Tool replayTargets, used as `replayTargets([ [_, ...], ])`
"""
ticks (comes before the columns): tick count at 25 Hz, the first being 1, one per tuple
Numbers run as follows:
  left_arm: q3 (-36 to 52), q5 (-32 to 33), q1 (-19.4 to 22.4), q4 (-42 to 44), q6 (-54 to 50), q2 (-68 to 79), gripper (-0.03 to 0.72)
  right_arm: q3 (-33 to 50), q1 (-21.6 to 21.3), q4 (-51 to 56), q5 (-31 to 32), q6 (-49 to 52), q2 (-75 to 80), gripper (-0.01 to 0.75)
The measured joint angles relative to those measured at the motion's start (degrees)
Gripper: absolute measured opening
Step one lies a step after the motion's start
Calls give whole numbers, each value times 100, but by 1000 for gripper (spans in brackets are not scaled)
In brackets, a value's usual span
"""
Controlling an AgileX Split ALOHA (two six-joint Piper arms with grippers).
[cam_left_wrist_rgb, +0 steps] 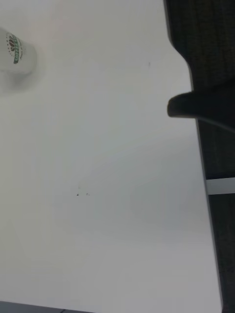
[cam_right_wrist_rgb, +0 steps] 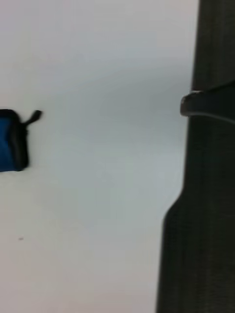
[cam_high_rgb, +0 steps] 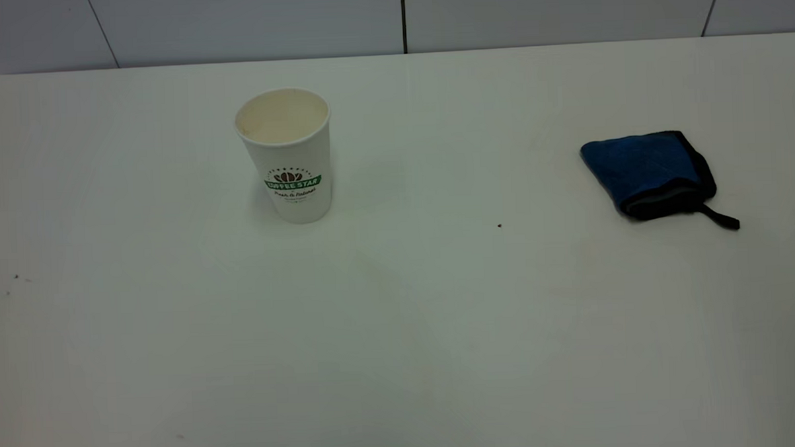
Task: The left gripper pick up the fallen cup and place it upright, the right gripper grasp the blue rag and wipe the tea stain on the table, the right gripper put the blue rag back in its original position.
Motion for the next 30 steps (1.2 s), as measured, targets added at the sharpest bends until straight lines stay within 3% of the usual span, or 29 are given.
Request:
replayTargets([
  [14, 0, 0, 0, 0, -6, 0, 583, 76, -18, 115, -50, 44, -181, 553],
  [20, 0, 0, 0, 0, -6, 0, 583, 76, -287, 156, -31, 44, -1232, 553],
  [30, 0, 0, 0, 0, -11, 0, 583, 76, -449, 156, -12, 44, -1288, 553],
])
